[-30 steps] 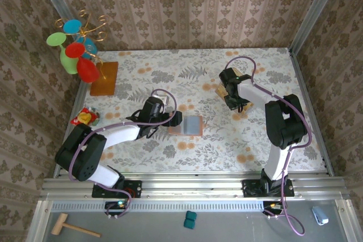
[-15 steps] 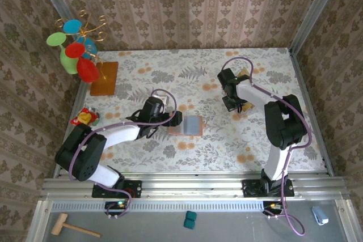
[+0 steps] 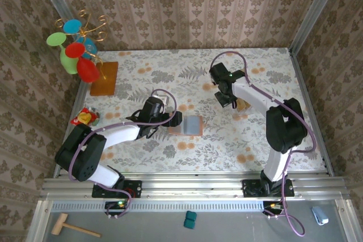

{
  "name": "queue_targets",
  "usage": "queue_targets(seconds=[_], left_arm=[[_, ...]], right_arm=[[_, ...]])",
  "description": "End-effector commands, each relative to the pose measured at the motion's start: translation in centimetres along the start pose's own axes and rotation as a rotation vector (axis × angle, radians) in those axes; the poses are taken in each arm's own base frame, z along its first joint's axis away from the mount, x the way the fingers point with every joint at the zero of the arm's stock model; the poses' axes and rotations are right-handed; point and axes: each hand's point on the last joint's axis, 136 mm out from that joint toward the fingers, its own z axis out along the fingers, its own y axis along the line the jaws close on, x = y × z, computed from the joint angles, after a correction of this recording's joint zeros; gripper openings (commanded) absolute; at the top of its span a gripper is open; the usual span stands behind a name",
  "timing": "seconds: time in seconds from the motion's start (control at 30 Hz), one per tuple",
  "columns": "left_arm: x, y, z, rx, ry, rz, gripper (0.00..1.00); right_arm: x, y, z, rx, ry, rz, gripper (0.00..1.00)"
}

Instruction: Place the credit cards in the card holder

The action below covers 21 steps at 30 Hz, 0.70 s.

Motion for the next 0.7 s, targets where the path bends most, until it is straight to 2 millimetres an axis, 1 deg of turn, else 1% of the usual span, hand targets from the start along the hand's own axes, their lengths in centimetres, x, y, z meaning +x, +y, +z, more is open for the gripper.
queue_targets(seconds=[0.0,0.07,0.17,0.3,0.37,0.43,0.47,0.5,0.53,0.6,0.67], left_arm=[[-0.8,-0.7,-0.7,0.011,-0.01,0.017,1.0],[-0.8,-0.6,-0.7,0.005,-0.003,0.024,1.0],[-0.7,-0.3,-0.8,-0.011,0.009,0.037,1.0],[-0.6,0.4,-1.0,-0.059,0.043,0.068,1.0],[-0.4,0.8,-1.1,-0.082,0.058,0.083,1.0],[-0.3,1.0,-1.1,-0.093,0.068,0.093,1.0],[-0.2,1.1,-1.2,-0.1,0.075,0.095,1.0],[0.0,1.3,-1.2,-0.11,0.081,0.099,1.0],[0.1,1.4,-1.2,-0.116,0.084,0.102,1.0],[0.4,1.8,-1.2,-0.136,0.091,0.105,1.0],[0.7,2.1,-1.2,-0.152,0.095,0.104,1.0]], right_arm=[[-0.8,-1.4,-4.2,0.019,-0.065,0.018,0.0],[-1.3,-1.4,-5.6,-0.006,-0.105,0.053,0.0],[-1.8,-0.4,-7.9,-0.111,-0.176,0.133,0.0],[-2.3,2.2,-10.3,-0.327,-0.274,0.268,0.0],[-2.5,4.1,-11.0,-0.461,-0.309,0.338,0.0],[-2.8,6.3,-11.4,-0.613,-0.33,0.408,0.0],[-2.7,7.2,-11.2,-0.668,-0.326,0.446,0.0],[-3.1,8.1,-11.3,-0.723,-0.342,0.479,0.0],[-3.3,8.9,-11.3,-0.771,-0.347,0.504,0.0],[-3.3,11.0,-10.6,-0.854,-0.336,0.554,0.0],[-3.3,12.8,-10.2,-0.904,-0.331,0.575,0.0]])
